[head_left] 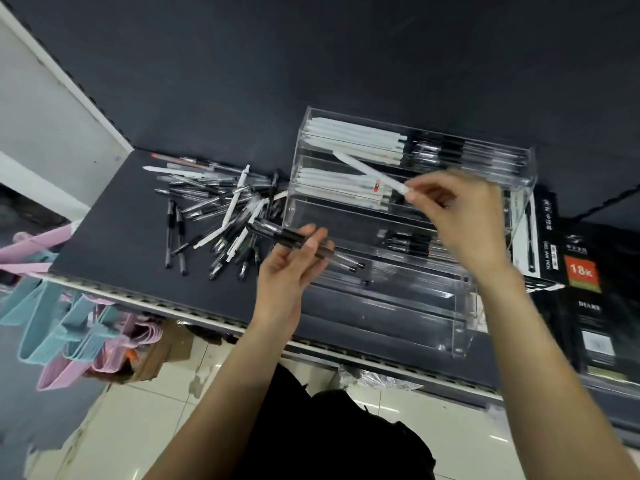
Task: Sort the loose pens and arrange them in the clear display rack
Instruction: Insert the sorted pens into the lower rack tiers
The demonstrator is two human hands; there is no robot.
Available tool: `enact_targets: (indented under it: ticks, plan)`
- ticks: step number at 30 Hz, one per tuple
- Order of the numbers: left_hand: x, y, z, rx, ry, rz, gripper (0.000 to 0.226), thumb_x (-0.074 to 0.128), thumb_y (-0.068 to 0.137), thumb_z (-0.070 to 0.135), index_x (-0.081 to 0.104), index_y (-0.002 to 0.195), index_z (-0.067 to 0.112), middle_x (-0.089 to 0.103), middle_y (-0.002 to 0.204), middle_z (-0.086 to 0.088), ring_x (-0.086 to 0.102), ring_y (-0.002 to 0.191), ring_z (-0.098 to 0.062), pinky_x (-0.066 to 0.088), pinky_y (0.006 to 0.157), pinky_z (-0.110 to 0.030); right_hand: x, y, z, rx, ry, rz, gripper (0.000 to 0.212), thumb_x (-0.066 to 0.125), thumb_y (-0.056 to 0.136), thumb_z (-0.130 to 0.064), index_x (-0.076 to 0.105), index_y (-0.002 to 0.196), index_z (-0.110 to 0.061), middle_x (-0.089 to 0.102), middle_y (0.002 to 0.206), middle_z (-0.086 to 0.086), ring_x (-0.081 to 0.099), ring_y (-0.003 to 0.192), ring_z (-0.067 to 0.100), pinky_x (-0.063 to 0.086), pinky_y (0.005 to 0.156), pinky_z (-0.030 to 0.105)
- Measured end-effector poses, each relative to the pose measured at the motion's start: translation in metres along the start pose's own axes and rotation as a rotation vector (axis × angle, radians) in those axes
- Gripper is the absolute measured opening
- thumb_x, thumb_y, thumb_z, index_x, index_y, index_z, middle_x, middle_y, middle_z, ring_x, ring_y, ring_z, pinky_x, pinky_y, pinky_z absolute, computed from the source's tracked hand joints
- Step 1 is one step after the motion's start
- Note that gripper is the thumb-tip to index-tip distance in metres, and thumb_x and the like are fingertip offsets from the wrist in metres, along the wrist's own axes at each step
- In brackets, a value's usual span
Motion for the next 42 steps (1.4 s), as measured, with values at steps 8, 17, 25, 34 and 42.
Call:
enact_targets:
  ticks: [8,17,25,34,42]
  plan:
    - [-0.013,0.008,0.002,0.011,0.038,0.031,0.037,0.062,0.076,0.020,0.059,0.111,0.010,0.073,0.089,0.001,0.070,0.089,-0.012,0.055,0.080,-0.022,0.040,0.043,-0.014,-0.131,-0.288,-0.303,0.018,0.066,0.087,-0.034,0.074,0.100,-0.024,0.073,0.100,-0.004,0.065,0.094,0.015,0.048,0.084,0.030]
    - [-0.018,0.011,0.002,-0.011,0.070,0.029,0.025,0.062,0.076,0.021,0.063,0.101,0.015,0.073,0.089,0.002,0.069,0.091,-0.013,0.054,0.083,-0.024,0.047,0.051,-0.015,-0.132,-0.422,-0.349,0.015,0.064,0.089,-0.029,0.074,0.099,-0.024,0.073,0.096,-0.002,0.064,0.096,0.020,0.046,0.084,0.033]
    - [-0.019,0.013,0.004,-0.016,0.055,0.027,0.024,0.062,0.076,0.021,0.063,0.100,0.015,0.074,0.092,0.002,0.069,0.092,-0.013,0.054,0.079,-0.022,0.061,0.056,-0.019,-0.170,-0.483,-0.426,0.012,0.068,0.086,-0.030,0.074,0.093,-0.022,0.071,0.093,-0.002,0.064,0.093,0.021,0.039,0.076,0.028]
    - [-0.015,0.015,0.006,-0.021,0.011,0.023,0.029,0.062,0.077,0.019,0.060,0.105,0.010,0.074,0.096,-0.003,0.070,0.094,-0.017,0.055,0.085,-0.027,0.057,0.056,-0.016,-0.139,-0.382,-0.417,0.020,0.060,0.092,-0.035,0.073,0.089,-0.019,0.071,0.082,-0.005,0.064,0.082,0.015,0.045,0.076,0.027]
    - [0.018,0.014,-0.005,-0.034,-0.022,-0.051,0.023,0.050,0.094,0.002,0.048,0.116,0.007,0.073,0.103,-0.007,0.071,0.089,-0.018,0.055,0.076,-0.024,0.017,-0.047,-0.004,0.137,0.227,-0.056,0.014,0.064,0.089,-0.021,0.067,0.102,-0.025,0.067,0.085,-0.018,0.064,0.077,0.000,0.047,0.067,0.010]
Point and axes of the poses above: each hand's wrist, its own y-axis towards the middle knuckle, its own x-axis out of the palm, z = x × y, the point moved 6 cm from there along y, towards the middle knuckle
